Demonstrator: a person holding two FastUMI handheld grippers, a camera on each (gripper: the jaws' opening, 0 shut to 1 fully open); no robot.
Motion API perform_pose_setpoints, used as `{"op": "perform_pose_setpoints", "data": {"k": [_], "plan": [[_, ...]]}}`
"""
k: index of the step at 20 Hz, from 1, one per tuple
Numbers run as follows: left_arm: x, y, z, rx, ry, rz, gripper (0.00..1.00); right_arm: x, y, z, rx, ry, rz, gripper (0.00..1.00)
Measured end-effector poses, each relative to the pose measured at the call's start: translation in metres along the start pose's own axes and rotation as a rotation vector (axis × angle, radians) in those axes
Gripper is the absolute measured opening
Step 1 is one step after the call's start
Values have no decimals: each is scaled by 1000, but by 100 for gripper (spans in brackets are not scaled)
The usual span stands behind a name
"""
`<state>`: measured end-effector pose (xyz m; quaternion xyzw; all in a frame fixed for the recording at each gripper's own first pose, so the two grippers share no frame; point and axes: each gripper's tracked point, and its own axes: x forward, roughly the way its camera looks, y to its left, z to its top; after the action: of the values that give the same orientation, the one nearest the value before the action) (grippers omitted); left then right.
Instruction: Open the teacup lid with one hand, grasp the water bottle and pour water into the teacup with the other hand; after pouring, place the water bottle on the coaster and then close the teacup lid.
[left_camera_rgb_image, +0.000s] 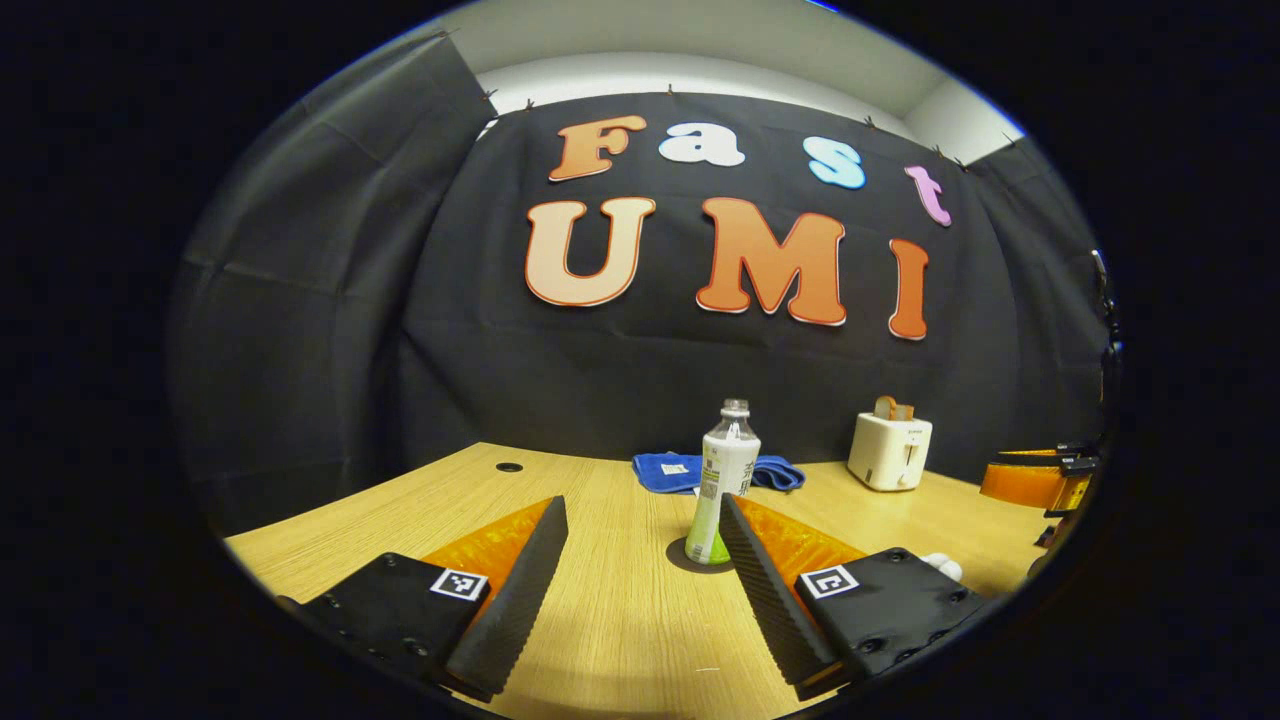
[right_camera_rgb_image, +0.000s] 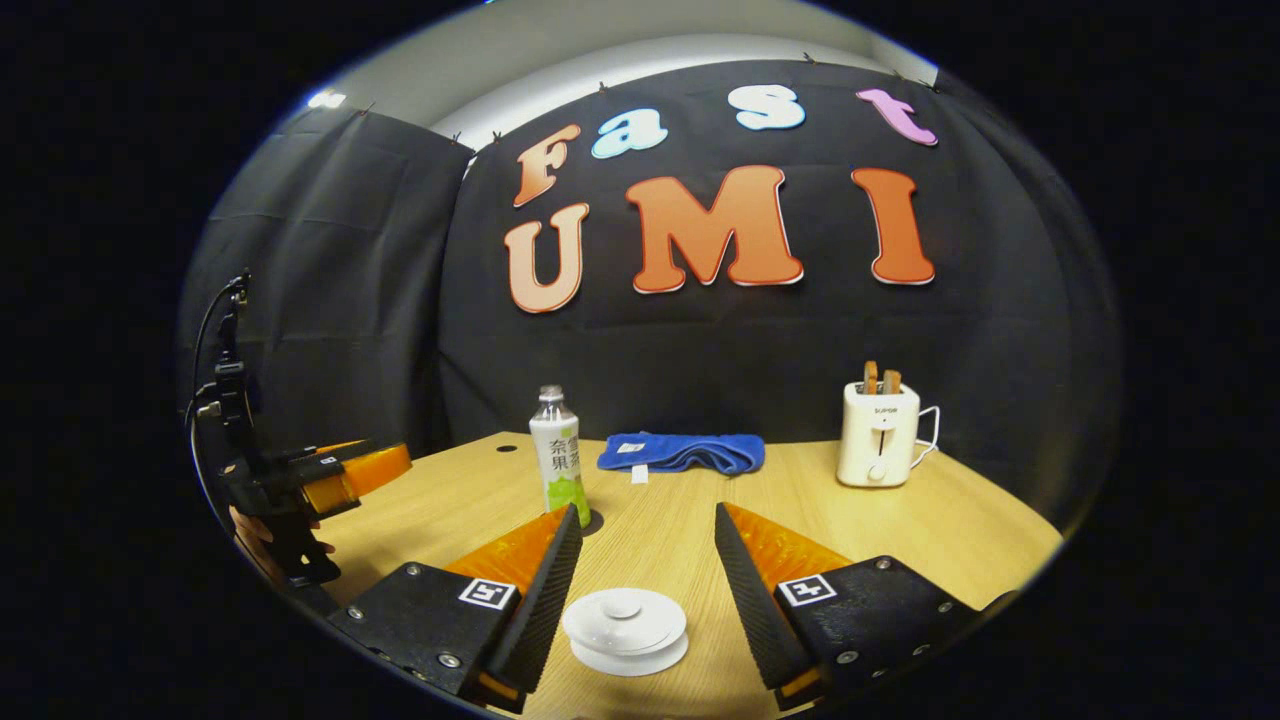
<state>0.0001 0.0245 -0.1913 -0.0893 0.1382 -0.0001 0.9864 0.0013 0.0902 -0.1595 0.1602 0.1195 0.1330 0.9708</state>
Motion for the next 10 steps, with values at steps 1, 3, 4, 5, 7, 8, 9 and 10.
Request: {"op": "perform_pose_setpoints", "data": {"k": [1, 3, 4, 5, 7, 8, 9, 10], "plan": [[-3, 1, 9, -19, -16, -5, 95, -2, -5, 11, -8, -20, -20, 82], [-11, 3, 24, -47, -41, -9, 95, -5, -11, 30, -10, -56, -62, 84], [-15, 5, 30, -57, -49, -9, 97, -5, -16, 36, -13, -66, -86, 84], [-20, 5, 38, -62, -61, -9, 97, -7, -20, 42, -17, -79, -108, 84], [-29, 7, 51, -49, -81, -1, 97, -9, -20, 56, -27, -107, -127, 86], [-33, 8, 58, -28, -90, 10, 96, -10, -20, 62, -33, -120, -131, 86], [-37, 10, 64, -4, -98, 25, 97, -11, -19, 68, -38, -133, -134, 86], [-40, 10, 70, 22, -106, 40, 97, -12, -18, 74, -41, -145, -138, 86]]}}
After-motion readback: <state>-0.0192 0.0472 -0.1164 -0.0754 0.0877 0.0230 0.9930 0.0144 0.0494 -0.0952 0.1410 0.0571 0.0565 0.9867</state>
